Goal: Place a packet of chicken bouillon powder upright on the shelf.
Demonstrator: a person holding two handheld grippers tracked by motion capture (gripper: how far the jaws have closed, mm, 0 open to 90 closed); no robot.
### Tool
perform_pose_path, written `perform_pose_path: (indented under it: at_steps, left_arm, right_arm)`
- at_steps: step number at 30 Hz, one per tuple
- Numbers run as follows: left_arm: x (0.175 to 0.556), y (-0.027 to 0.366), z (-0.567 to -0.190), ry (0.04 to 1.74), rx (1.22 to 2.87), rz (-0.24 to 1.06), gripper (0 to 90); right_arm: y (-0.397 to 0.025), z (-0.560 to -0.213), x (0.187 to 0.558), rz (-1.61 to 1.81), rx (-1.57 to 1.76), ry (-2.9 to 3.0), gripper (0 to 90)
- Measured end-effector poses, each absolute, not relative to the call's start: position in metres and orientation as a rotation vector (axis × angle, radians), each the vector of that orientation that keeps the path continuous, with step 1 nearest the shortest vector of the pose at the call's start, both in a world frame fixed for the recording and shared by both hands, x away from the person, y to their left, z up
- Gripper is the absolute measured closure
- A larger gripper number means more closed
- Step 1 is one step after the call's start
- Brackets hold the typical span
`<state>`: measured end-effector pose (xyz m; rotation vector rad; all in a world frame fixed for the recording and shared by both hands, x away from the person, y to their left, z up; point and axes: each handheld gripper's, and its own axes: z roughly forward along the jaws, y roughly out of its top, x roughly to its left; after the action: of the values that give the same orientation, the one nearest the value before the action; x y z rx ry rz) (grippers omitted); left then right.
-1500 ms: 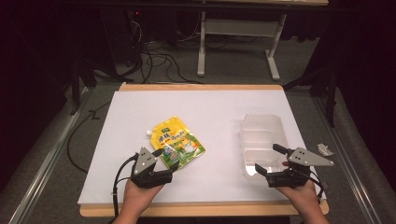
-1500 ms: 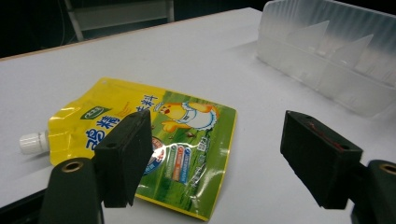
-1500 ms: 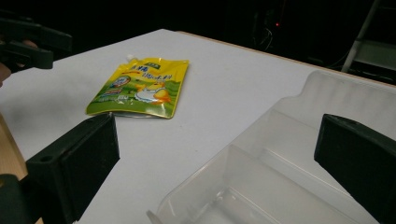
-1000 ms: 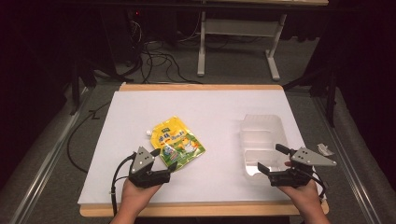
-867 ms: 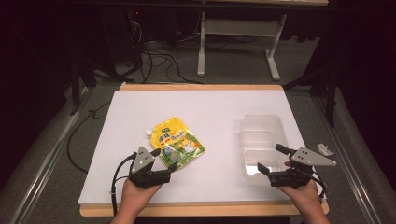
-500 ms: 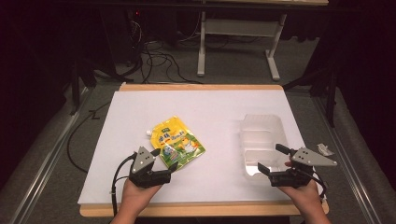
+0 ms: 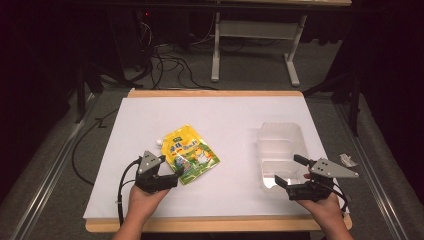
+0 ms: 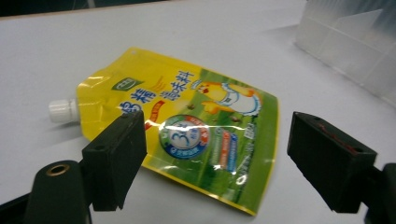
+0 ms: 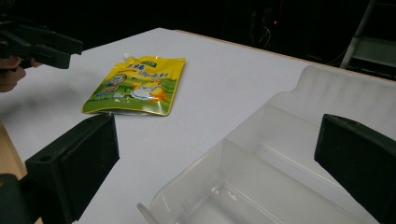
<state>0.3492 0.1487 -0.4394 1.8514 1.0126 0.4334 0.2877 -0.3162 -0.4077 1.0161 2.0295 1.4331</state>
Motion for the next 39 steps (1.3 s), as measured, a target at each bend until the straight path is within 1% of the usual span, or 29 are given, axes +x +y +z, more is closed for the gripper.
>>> perform_pose_path:
  at_steps: [2,6,12,17,23,26,29,34,36,39]
  left_arm:
    - [0.352,0.151,-0.442,1.028,1.848,0.433,20.4]
    - [0.369,0.164,-0.453,1.112,1.825,0.396,20.7]
    - [0.380,0.173,-0.460,1.168,1.815,0.382,21.2]
    - [0.389,0.179,-0.466,1.216,1.794,0.351,23.5]
    - [0.412,0.182,-0.475,1.266,1.778,0.319,25.2]
    - [0.415,0.185,-0.477,1.276,1.758,0.300,29.0]
    - [0.423,0.190,-0.478,1.301,1.738,0.264,30.5]
    - [0.431,0.184,-0.473,1.288,1.740,0.281,31.2]
    - [0.433,0.182,-0.473,1.292,1.753,0.286,30.2]
    - [0.439,0.179,-0.478,1.328,1.776,0.248,29.8]
  right_arm:
    - [-0.316,-0.408,0.288,1.430,1.019,2.030,0.0]
    - [-0.316,-0.409,0.289,1.429,1.018,2.034,0.0]
    - [-0.316,-0.410,0.289,1.424,1.014,2.038,0.0]
    - [-0.315,-0.411,0.290,1.427,1.018,2.041,0.0]
    - [-0.315,-0.412,0.291,1.423,1.016,2.044,0.0]
    - [-0.315,-0.412,0.291,1.425,1.019,2.043,0.0]
    - [-0.315,-0.413,0.292,1.424,1.030,2.043,0.0]
    - [-0.313,-0.413,0.292,1.422,1.026,2.047,0.0]
    - [-0.312,-0.413,0.292,1.421,1.024,2.050,0.0]
    - [-0.311,-0.414,0.292,1.421,1.023,2.051,0.0]
